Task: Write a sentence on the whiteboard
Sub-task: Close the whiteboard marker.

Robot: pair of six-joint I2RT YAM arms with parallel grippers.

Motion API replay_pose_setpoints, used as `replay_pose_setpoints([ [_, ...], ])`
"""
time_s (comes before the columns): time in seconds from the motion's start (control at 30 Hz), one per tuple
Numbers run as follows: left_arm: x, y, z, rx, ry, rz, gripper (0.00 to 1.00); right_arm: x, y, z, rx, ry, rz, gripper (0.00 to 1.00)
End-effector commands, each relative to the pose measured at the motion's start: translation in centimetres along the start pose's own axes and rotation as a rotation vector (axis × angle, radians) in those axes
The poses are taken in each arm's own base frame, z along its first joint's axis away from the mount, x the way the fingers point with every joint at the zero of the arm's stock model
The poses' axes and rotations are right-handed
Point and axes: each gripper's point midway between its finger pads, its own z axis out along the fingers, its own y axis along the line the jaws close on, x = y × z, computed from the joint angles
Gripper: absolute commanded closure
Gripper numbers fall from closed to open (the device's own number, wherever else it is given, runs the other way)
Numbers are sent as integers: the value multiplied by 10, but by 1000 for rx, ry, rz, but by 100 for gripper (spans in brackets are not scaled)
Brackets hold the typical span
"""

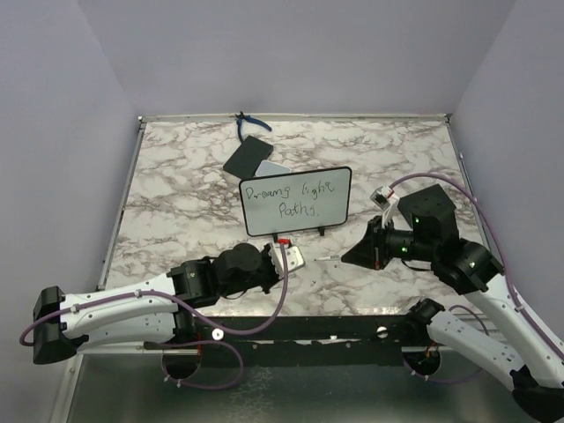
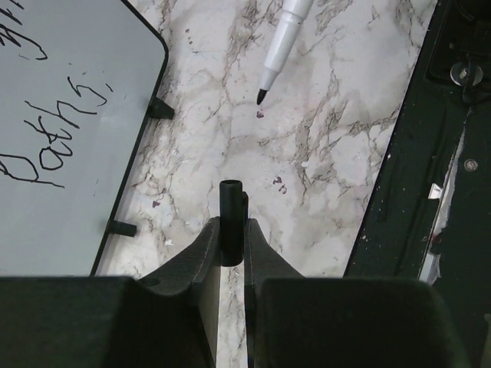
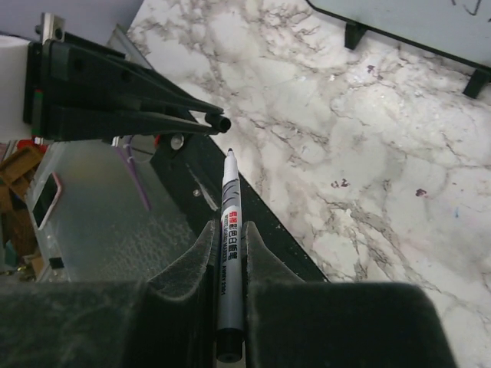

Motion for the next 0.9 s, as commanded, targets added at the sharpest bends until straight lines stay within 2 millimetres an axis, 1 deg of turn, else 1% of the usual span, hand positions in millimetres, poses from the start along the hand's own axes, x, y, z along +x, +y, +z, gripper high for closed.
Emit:
replay_pose_setpoints([
  [0.0, 0, -6, -6, 44, -18, 9, 100, 13, 24, -8, -135, 65, 16, 99],
  [0.1, -2, -10, -7, 66, -30, 11, 100, 16, 28, -4, -177, 71, 26, 99],
  [0.23, -4, -16, -8, 98, -37, 11, 100, 23, 27, 1, -196, 106, 35, 99],
  [0.43, -4, -20, -6, 122, -39, 19, 100, 22, 27, 3, -205, 105, 32, 99],
  [0.6, -6, -30, -6, 175, -47, 29, 100, 23, 25, 6, -201, 109, 32, 99],
  [0.87, -7, -35, -7, 200, -57, 32, 100, 25, 22, 9, -195, 113, 38, 100],
])
